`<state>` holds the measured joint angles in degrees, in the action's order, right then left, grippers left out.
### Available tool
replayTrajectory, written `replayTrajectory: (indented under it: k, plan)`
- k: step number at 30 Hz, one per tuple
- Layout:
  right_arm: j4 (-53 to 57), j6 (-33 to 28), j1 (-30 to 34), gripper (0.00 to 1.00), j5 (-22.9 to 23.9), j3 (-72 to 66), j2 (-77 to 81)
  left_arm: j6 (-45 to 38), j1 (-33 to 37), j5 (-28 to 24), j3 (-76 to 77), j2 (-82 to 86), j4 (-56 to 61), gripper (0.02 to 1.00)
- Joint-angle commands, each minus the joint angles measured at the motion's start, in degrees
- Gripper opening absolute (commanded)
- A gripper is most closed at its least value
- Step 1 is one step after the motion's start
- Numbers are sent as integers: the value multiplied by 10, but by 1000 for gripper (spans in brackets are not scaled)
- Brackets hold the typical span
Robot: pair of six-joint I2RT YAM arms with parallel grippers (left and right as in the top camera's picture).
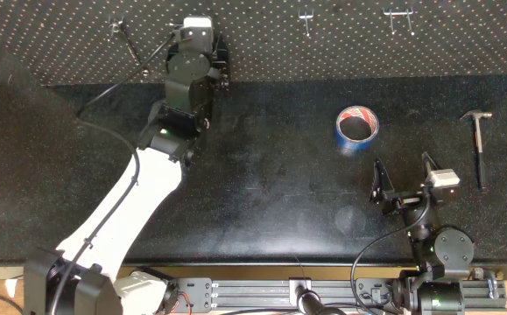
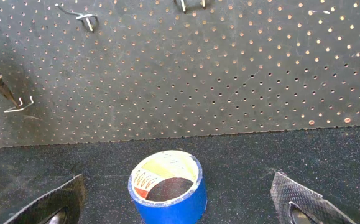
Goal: Place Tools Onto Pegboard
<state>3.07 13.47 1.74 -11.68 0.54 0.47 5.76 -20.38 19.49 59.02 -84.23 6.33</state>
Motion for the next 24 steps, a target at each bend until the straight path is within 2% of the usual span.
replayTrajectory:
  k: [1,9,12,14,21,22,23,24]
  plan:
    - [1,9,-4,978,1,-3,-4,-9,2,13,8,-23,22,29]
    - [1,9,-4,978,1,-3,-4,-2,18,9,8,-62,25,29]
    - [1,9,-4,978,1,-3,-4,-2,18,-21,8,-78,33,27]
    - [1,9,-4,978,1,-3,-4,-2,18,-22,8,-83,33,29]
    - [1,9,-4,978,1,-3,-4,-1,24,-24,7,-84,-16,29]
    - [1,9,-4,978,1,-3,-4,-1,24,-24,7,-84,-16,60]
    - [1,9,-4,978,1,-3,-4,-1,24,-24,7,-84,-16,251]
    - [1,9,-4,978,1,-3,-4,-1,24,-28,7,-84,-15,669]
